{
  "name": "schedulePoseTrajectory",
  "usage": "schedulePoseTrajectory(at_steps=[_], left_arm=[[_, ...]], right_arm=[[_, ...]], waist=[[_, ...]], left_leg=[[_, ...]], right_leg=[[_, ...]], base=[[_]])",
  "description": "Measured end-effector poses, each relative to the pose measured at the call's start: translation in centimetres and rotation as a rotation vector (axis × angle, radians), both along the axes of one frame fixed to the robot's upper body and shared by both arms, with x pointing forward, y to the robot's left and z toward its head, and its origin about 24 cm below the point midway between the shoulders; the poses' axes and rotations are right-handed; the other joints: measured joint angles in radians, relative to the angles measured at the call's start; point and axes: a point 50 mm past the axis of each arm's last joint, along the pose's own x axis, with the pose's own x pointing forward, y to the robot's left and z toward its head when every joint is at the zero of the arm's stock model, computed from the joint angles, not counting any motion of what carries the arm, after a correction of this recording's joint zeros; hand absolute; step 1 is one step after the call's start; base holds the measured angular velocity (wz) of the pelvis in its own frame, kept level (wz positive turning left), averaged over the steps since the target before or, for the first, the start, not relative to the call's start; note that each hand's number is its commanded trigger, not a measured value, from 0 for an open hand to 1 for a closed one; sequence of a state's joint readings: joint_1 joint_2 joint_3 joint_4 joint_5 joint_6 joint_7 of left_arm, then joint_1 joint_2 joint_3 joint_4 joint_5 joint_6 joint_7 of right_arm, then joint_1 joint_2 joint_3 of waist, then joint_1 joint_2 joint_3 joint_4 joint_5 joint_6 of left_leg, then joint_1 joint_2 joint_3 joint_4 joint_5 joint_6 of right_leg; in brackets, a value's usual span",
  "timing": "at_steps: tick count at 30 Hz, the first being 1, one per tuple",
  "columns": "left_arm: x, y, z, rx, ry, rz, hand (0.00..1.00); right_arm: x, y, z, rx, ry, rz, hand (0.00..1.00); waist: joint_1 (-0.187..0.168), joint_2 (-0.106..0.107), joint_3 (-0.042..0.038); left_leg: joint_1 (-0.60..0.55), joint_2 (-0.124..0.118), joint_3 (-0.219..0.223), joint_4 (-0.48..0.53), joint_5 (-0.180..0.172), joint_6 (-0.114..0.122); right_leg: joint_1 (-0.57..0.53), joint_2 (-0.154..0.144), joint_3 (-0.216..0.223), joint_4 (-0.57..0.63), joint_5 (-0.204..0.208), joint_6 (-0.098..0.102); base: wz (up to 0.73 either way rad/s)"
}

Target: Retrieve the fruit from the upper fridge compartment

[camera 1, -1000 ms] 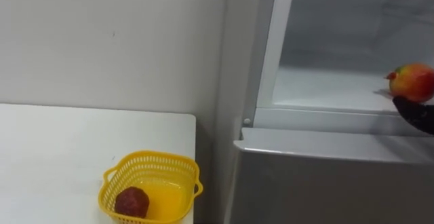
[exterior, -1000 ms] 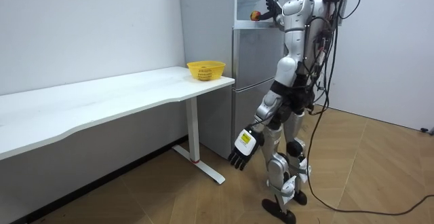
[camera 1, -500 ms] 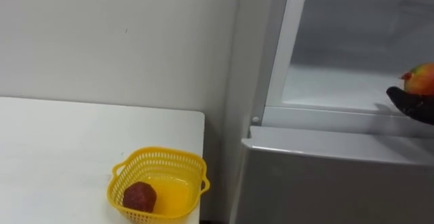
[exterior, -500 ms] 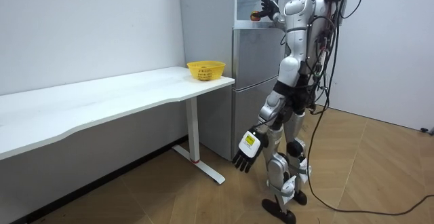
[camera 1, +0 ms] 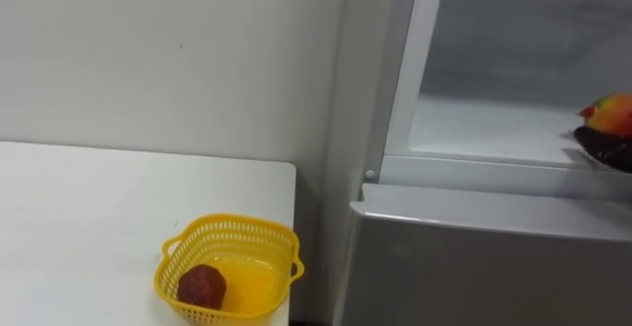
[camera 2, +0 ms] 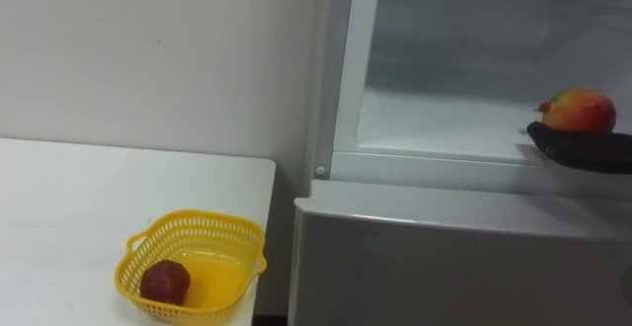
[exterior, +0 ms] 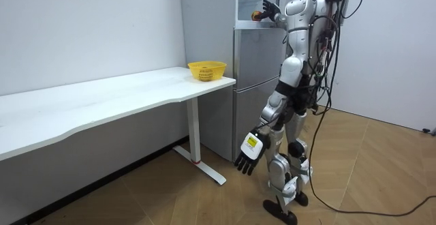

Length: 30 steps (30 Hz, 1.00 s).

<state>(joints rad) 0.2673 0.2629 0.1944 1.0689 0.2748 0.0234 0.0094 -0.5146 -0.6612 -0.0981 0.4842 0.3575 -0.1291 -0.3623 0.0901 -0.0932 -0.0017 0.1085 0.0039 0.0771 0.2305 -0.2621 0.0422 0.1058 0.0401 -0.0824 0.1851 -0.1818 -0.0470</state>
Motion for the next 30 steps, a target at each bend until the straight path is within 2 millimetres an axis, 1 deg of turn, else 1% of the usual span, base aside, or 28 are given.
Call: schedulePoseTrajectory(at_steps=[2,6,10,14,15,16,18,19,20,22,23,27,30], left_arm=[[0.2,0.2,0.1,0.007,-0.005,-0.001,0.00],[0.3,0.3,0.1,0.009,-0.005,-0.002,0.00],[0.1,0.3,0.1,0.010,0.004,0.003,0.00],[-0.1,0.5,0.2,0.014,0.007,0.023,0.00],[-0.2,0.6,0.2,0.016,0.005,0.036,0.00],[-0.2,0.7,0.2,0.017,0.005,0.040,0.00],[-0.3,0.7,0.2,0.018,0.006,0.042,0.00],[-0.2,0.7,0.2,0.017,0.006,0.042,0.00],[-0.2,0.7,0.2,0.016,0.003,0.040,0.00],[-0.3,0.7,0.3,0.016,0.007,0.040,0.00],[-0.3,0.8,0.3,0.016,0.010,0.041,0.00],[-0.1,0.9,0.3,0.004,0.013,0.038,0.00],[0.0,0.9,0.3,0.005,0.012,0.038,0.00]], right_arm=[[0.1,-0.8,-0.1,0.010,0.030,-0.034,0.00],[0.4,-1.7,-0.7,0.048,0.065,-0.066,0.00],[0.5,-1.8,-0.8,0.054,0.075,-0.065,0.00],[0.6,-2.1,-1.1,0.060,0.093,-0.060,0.00],[0.6,-2.1,-1.1,0.057,0.094,-0.058,0.00],[0.6,-2.1,-1.1,0.058,0.095,-0.056,0.00],[0.7,-2.0,-1.2,0.085,0.095,-0.028,0.00],[0.7,-2.1,-1.3,0.095,0.097,-0.020,0.00],[0.7,-2.0,-1.3,0.103,0.096,-0.002,0.00],[0.7,-2.0,-1.4,0.104,0.098,0.019,0.00],[0.7,-2.0,-1.5,0.110,0.100,0.032,0.00],[0.8,-2.0,-1.7,0.127,0.113,0.068,0.00],[0.8,-2.1,-1.7,0.124,0.124,0.092,0.00]], waist=[[0.001,-0.005,0.0013],[0.001,-0.010,-0.0005],[0.000,-0.008,-0.0002],[-0.003,-0.006,0.0006],[-0.003,-0.001,0.0030],[-0.003,0.000,0.0034],[-0.003,0.010,0.0046],[-0.003,0.013,0.0063],[-0.003,0.020,0.0060],[-0.003,0.027,0.0015],[-0.004,0.028,0.0004],[-0.006,0.028,0.0003],[-0.006,0.026,-0.0005]], left_leg=[[-0.002,0.000,-0.002,0.000,0.000,0.000],[-0.003,-0.001,-0.011,0.003,0.000,0.000],[-0.003,-0.001,-0.014,0.005,0.000,0.000],[-0.002,-0.002,-0.026,0.005,0.000,0.000],[-0.003,-0.002,-0.027,0.007,0.000,0.000],[-0.004,-0.003,-0.028,0.007,0.000,0.000],[-0.009,-0.003,-0.029,0.008,0.000,0.000],[-0.010,-0.003,-0.029,0.009,0.000,0.000],[-0.010,-0.004,-0.029,0.008,0.000,0.000],[-0.008,-0.004,-0.032,0.008,0.000,0.000],[-0.004,-0.004,-0.034,0.008,0.000,0.000],[0.009,-0.002,-0.037,-0.001,0.000,-0.001],[0.011,-0.002,-0.037,-0.002,0.001,-0.003]], right_leg=[[-0.002,0.000,0.000,-0.001,0.000,0.000],[-0.005,0.000,-0.001,-0.002,0.000,0.000],[-0.005,0.000,-0.005,-0.003,0.000,0.000],[0.000,-0.002,-0.022,-0.003,0.000,0.000],[0.001,-0.003,-0.029,-0.003,0.000,0.000],[0.001,-0.003,-0.030,-0.003,0.000,0.000],[0.005,-0.004,-0.032,-0.004,0.001,-0.001],[0.008,-0.004,-0.032,-0.004,0.001,-0.002],[0.009,-0.004,-0.033,-0.005,0.001,-0.002],[0.014,-0.004,-0.035,-0.006,0.001,-0.002],[0.020,-0.004,-0.035,-0.011,0.001,-0.002],[0.036,-0.004,-0.055,-0.017,0.002,-0.002],[0.036,-0.004,-0.055,-0.018,0.002,-0.002]], base=[[0.00],[0.00],[0.00],[0.06],[0.00],[0.00],[0.00],[0.00],[0.00],[0.05],[0.05],[0.01],[0.00]])
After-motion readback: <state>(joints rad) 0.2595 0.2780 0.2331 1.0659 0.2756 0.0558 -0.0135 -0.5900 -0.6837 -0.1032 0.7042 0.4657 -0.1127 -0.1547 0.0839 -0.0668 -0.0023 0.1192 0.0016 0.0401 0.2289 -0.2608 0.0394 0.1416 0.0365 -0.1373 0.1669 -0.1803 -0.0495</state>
